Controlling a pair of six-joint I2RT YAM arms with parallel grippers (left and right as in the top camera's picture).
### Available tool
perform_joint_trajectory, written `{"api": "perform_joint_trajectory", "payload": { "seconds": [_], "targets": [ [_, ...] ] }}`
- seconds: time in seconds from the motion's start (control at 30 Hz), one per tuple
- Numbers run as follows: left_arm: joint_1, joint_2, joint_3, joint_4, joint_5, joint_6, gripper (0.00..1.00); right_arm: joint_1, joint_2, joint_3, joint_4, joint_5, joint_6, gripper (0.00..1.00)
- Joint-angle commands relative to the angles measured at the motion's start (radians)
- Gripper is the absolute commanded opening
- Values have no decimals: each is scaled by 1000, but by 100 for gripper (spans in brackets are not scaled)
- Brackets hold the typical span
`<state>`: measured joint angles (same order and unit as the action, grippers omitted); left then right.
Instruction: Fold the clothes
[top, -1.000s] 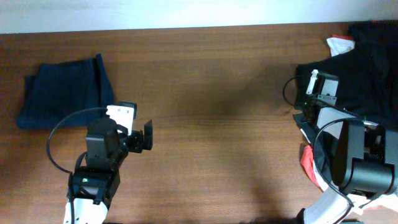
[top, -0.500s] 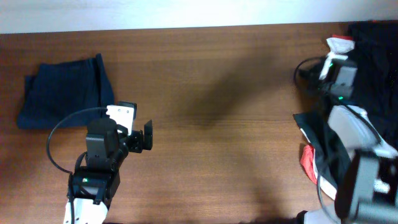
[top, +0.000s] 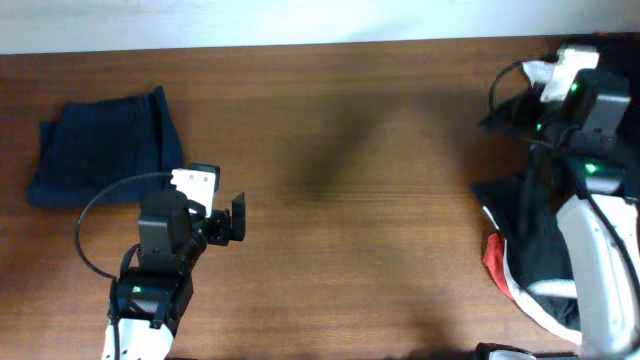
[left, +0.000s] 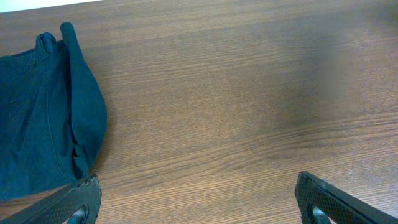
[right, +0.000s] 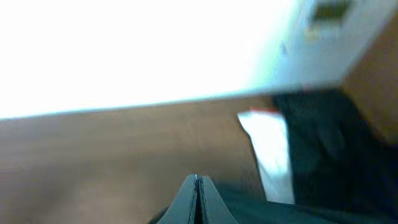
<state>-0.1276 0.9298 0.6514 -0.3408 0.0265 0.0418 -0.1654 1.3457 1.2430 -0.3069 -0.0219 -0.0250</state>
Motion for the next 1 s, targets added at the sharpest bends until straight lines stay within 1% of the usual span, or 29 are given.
{"api": "perform_joint_trajectory", "payload": {
  "seconds": [0.0, 0.07, 0.13, 0.23, 0.33, 0.37, 0.4, 0.43, 0.47, 0.5, 0.6, 0.77, 0.83, 0.9, 0.93, 0.97],
  "targets": [
    [4, 4, 21, -2, 12, -3, 99, 87, -54, 65, -32, -134, 30, 4],
    [4, 4, 21, -2, 12, -3, 99, 134, -44, 65, -58, -157, 35, 4],
    [4, 4, 21, -1, 12, -3, 99, 188, -37, 65, -37, -189, 68, 4],
    [4, 4, 21, -2, 12, -3, 99, 307, -12, 65, 105, -214, 153, 4],
    [4, 4, 21, -1, 12, -3, 99, 404, 48, 65, 218, -203, 158, 5],
    [4, 4, 21, -1, 12, -3, 99, 422, 72, 65, 239, -187, 158, 11],
    [4, 4, 21, -1, 12, -3, 99, 439, 106, 65, 254, -155, 158, 26],
    [4, 4, 21, -1, 13, -3, 99, 449, 151, 65, 250, -110, 158, 48],
    [4, 4, 21, -2, 17, -3, 99, 449, 184, 65, 230, -91, 158, 88],
    [4, 4, 21, -2, 26, -3, 99, 444, 203, 65, 200, -89, 158, 99],
    [4, 4, 21, -1, 68, -3, 99, 405, 227, 65, 26, -56, 158, 99],
    [4, 4, 21, -7, 68, -3, 99, 308, 200, 65, -288, -21, 157, 99],
    [4, 4, 21, -9, 69, -4, 99, 269, 190, 65, -386, -21, 157, 99],
    [4, 4, 21, -5, 143, -4, 99, 211, 185, 65, -515, -22, 158, 99],
    [4, 8, 21, -4, 209, -11, 99, 176, 185, 65, -579, -22, 158, 99],
    [4, 14, 21, -4, 242, -48, 99, 149, 185, 65, -634, -22, 157, 99]
  ]
}}
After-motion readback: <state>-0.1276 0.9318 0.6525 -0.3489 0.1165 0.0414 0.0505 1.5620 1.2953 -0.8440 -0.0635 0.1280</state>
